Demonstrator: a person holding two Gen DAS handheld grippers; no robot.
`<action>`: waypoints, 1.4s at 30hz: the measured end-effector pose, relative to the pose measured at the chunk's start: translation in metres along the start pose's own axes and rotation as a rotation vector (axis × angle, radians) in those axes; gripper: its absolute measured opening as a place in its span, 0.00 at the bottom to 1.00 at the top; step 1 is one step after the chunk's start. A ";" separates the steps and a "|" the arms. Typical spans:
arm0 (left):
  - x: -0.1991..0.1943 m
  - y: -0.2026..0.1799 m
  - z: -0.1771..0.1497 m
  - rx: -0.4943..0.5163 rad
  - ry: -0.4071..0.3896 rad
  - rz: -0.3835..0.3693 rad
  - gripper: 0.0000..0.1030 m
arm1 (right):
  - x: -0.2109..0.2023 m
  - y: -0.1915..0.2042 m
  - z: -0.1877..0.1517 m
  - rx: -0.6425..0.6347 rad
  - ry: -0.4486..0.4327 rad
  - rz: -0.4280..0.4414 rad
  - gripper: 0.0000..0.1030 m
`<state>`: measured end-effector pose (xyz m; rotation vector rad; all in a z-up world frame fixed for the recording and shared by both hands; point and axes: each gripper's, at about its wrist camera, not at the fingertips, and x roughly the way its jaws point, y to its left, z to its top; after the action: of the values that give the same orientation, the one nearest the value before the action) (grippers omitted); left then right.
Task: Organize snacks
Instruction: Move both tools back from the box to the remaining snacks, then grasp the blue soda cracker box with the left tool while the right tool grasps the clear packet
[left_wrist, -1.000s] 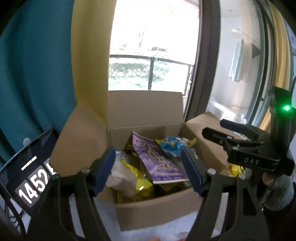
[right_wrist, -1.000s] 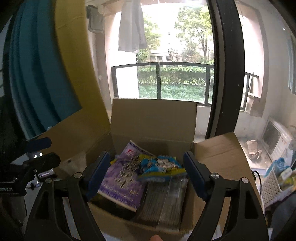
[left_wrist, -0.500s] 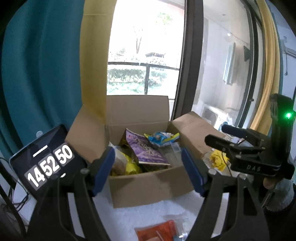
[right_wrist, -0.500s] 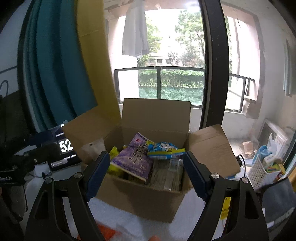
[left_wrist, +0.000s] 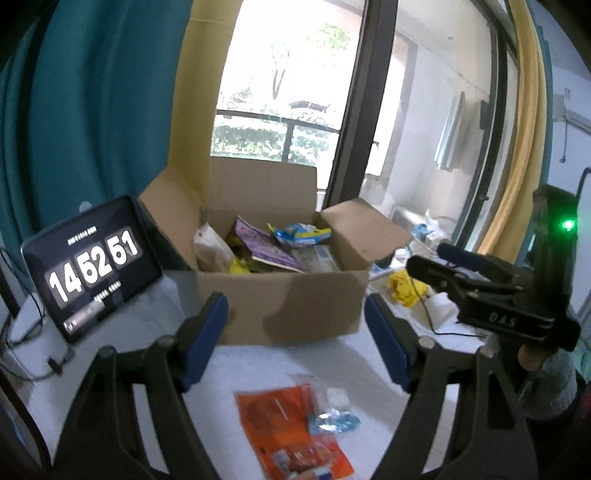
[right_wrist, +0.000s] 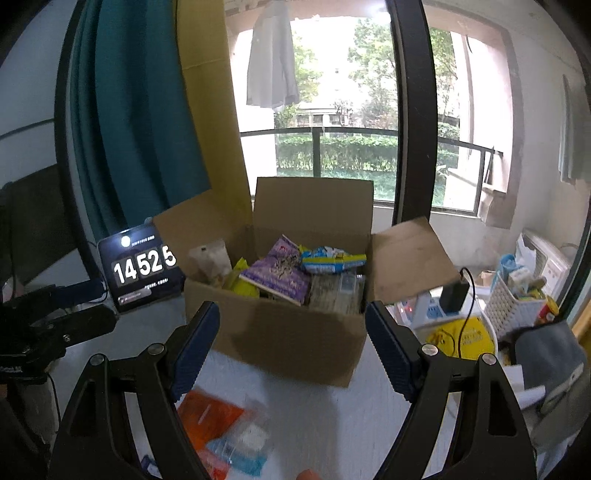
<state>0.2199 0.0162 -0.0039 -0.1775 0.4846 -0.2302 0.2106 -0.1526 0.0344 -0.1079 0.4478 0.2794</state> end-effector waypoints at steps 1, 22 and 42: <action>-0.002 -0.002 -0.004 -0.001 0.000 -0.003 0.76 | -0.003 0.000 -0.003 0.002 0.001 -0.001 0.81; 0.015 -0.009 -0.133 -0.003 0.269 0.017 0.80 | 0.017 -0.008 -0.109 0.112 0.188 0.045 0.81; 0.025 0.002 -0.195 0.024 0.437 -0.067 0.51 | 0.063 0.017 -0.144 0.118 0.326 0.068 0.81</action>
<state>0.1481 -0.0108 -0.1844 -0.1196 0.9098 -0.3422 0.2010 -0.1450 -0.1232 -0.0219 0.7916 0.3027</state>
